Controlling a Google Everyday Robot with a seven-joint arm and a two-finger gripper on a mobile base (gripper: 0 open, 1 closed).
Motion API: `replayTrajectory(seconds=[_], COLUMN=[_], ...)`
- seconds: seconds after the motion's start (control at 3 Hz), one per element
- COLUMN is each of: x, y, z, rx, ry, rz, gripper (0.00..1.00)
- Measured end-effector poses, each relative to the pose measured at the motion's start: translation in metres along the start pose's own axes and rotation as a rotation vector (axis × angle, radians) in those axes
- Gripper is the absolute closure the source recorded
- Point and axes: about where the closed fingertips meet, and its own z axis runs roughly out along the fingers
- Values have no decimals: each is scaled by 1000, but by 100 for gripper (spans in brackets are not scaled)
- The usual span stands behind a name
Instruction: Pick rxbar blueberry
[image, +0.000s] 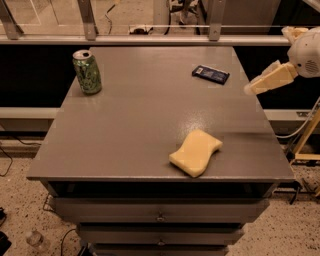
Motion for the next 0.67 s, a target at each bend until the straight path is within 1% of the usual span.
replayTrajectory(seconds=[0.33, 0.67], x=[0, 4], y=[1, -5], z=[0, 27], rx=[-3, -25], ry=[1, -35], rz=[-1, 36], gripper=[0, 0])
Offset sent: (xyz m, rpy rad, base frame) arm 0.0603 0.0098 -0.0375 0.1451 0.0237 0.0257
